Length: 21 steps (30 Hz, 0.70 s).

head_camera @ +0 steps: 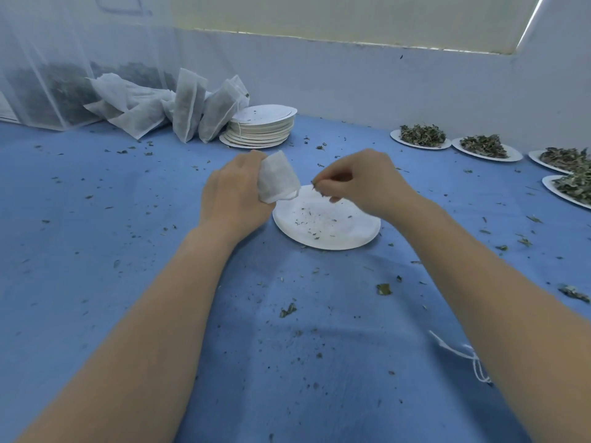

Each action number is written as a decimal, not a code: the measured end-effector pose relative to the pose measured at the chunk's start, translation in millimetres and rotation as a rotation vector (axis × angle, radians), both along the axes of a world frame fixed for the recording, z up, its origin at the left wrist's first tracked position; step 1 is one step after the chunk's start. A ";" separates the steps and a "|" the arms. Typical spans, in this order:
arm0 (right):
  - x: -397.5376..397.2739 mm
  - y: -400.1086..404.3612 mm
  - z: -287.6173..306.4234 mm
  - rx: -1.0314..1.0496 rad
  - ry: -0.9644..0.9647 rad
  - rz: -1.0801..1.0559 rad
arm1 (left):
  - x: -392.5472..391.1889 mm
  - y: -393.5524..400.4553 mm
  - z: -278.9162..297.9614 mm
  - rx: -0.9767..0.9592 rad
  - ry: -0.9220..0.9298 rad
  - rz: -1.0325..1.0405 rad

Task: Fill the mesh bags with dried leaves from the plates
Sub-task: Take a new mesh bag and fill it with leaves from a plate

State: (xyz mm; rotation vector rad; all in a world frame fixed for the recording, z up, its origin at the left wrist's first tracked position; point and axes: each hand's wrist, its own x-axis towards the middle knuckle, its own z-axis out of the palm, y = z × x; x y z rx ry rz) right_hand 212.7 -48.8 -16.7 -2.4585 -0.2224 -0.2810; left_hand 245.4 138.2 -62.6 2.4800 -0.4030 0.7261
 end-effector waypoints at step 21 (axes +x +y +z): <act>-5.0 10.4 18.8 0.160 -0.079 0.099 | 0.7 -4.3 -10.1 -0.355 0.142 -0.077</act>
